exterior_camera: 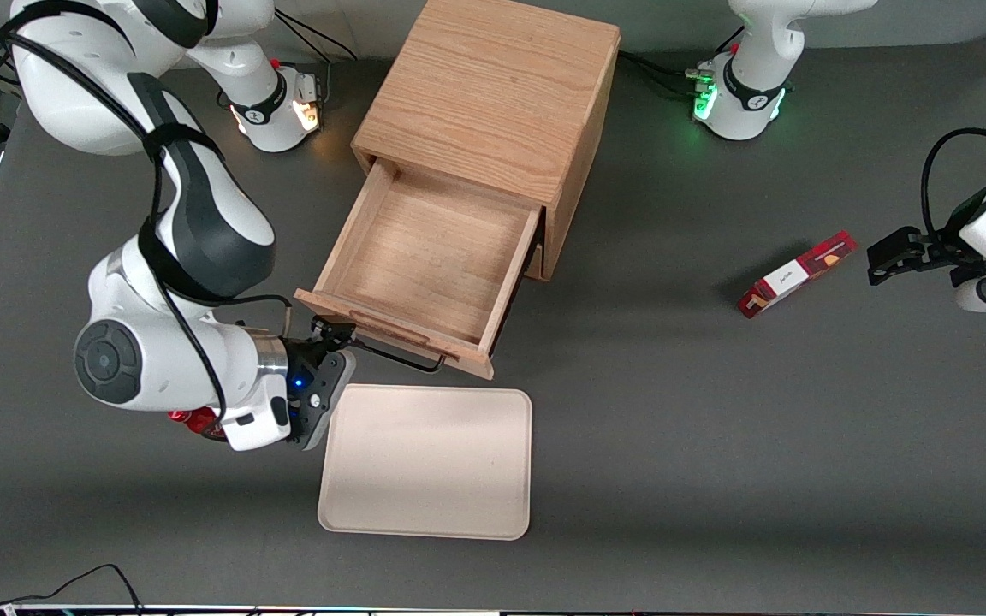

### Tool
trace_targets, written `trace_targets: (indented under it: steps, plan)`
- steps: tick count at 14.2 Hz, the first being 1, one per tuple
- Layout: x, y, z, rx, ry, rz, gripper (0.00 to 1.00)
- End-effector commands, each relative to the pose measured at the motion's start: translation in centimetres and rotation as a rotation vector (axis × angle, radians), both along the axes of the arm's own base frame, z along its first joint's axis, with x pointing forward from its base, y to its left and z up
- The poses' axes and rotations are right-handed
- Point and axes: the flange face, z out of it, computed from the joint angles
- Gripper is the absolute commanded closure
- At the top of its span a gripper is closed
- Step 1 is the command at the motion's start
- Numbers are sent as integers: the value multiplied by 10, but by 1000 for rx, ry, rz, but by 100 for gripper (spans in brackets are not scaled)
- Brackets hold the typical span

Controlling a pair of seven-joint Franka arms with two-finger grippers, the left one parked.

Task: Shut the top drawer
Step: 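Move the right gripper toward the open drawer's front panel, then position the right gripper against the drawer front beside the black handle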

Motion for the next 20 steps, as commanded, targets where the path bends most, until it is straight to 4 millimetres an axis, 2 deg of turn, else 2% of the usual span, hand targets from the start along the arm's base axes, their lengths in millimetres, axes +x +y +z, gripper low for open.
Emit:
trace_targets:
  steps: [1, 5, 11, 20]
  plan:
    - [5, 5, -9, 34, 22, -23, 0]
    - [5, 15, -34, 27, 64, -56, 0]
    - [0, 17, -35, 36, 97, -47, 0]
    - [-3, 21, -60, 22, 130, -60, 0]
